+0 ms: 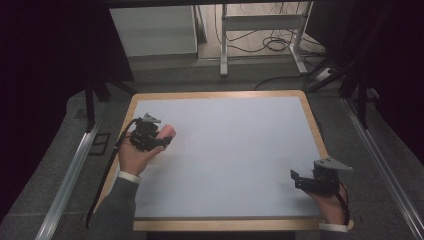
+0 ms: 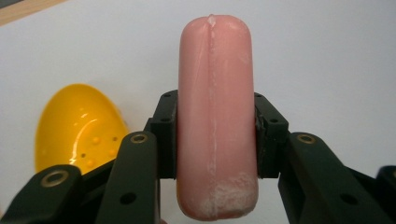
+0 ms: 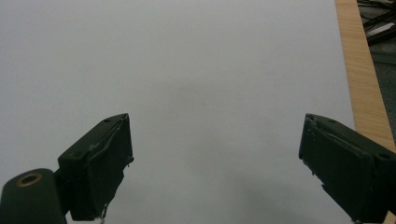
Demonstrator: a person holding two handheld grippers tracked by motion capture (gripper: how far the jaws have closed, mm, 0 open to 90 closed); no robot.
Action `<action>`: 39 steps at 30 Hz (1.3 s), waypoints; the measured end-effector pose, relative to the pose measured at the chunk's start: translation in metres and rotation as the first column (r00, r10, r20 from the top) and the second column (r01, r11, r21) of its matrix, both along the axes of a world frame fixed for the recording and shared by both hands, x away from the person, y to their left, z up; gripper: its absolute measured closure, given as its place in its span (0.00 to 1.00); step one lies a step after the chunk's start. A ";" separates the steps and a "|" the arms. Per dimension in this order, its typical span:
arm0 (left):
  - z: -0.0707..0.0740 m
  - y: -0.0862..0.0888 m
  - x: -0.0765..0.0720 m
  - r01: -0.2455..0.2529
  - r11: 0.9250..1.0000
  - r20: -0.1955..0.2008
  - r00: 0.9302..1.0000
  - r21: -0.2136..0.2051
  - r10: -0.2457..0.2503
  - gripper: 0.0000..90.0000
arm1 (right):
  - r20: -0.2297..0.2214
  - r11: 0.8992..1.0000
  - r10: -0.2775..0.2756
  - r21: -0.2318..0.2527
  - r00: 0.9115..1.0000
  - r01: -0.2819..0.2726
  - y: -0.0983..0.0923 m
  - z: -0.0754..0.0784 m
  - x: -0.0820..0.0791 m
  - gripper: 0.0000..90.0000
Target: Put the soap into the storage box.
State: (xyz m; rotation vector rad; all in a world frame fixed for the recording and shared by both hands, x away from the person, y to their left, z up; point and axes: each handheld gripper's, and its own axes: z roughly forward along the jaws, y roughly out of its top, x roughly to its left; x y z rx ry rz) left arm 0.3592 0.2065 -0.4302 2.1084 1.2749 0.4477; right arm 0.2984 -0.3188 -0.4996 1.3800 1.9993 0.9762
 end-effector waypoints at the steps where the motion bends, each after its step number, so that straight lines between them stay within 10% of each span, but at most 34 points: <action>1: 0.000 0.002 0.001 -0.007 1.000 0.001 1.000 0.002 0.007 0.67 | 0.003 1.000 -0.001 -0.001 1.000 0.001 0.000 0.000 0.000 0.10; 30: -0.023 0.049 0.027 -0.155 0.988 -0.064 0.986 0.013 0.155 0.67 | -0.012 1.000 -0.013 -0.004 1.000 0.013 -0.001 -0.001 0.000 0.10; 39: -0.038 0.065 0.035 -0.223 0.975 -0.097 0.970 0.007 0.223 0.67 | -0.009 1.000 -0.010 -0.004 1.000 0.010 -0.001 0.000 0.000 0.10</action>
